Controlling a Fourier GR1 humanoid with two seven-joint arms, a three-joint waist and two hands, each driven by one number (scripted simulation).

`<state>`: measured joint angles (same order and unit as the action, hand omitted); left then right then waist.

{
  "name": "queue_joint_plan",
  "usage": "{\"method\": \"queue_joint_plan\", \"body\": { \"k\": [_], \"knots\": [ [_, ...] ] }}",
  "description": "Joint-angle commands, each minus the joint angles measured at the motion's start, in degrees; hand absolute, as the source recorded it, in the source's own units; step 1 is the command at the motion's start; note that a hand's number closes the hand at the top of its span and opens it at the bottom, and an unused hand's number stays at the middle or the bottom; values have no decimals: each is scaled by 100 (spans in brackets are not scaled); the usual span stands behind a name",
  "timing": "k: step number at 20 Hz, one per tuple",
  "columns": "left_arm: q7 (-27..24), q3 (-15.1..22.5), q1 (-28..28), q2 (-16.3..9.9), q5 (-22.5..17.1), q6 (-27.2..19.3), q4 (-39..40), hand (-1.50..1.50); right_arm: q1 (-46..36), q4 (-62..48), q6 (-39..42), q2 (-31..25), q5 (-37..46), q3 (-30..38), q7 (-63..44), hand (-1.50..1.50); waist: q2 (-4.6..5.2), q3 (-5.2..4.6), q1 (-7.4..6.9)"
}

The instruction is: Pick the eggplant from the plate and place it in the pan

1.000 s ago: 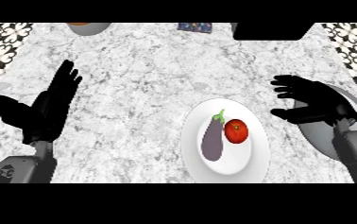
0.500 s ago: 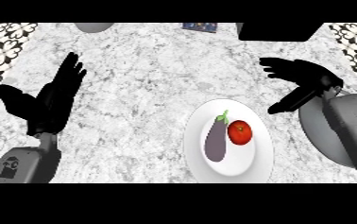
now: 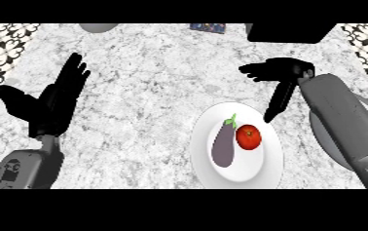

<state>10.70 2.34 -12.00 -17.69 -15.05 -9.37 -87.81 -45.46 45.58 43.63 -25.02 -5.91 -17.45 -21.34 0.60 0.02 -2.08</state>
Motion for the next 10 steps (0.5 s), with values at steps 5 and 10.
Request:
{"method": "queue_joint_plan", "body": {
  "k": [5,10],
  "knots": [
    [235,-63,279,10,41,-55,-406,0,-420,-273,1549,455,-205,-258,-666,-150,-76,-4,149],
    [-172,141,451,342,381,-170,-298,0,-518,-357,1835,341,344,-414,-152,-150,-41,0,109]
  ]
}}
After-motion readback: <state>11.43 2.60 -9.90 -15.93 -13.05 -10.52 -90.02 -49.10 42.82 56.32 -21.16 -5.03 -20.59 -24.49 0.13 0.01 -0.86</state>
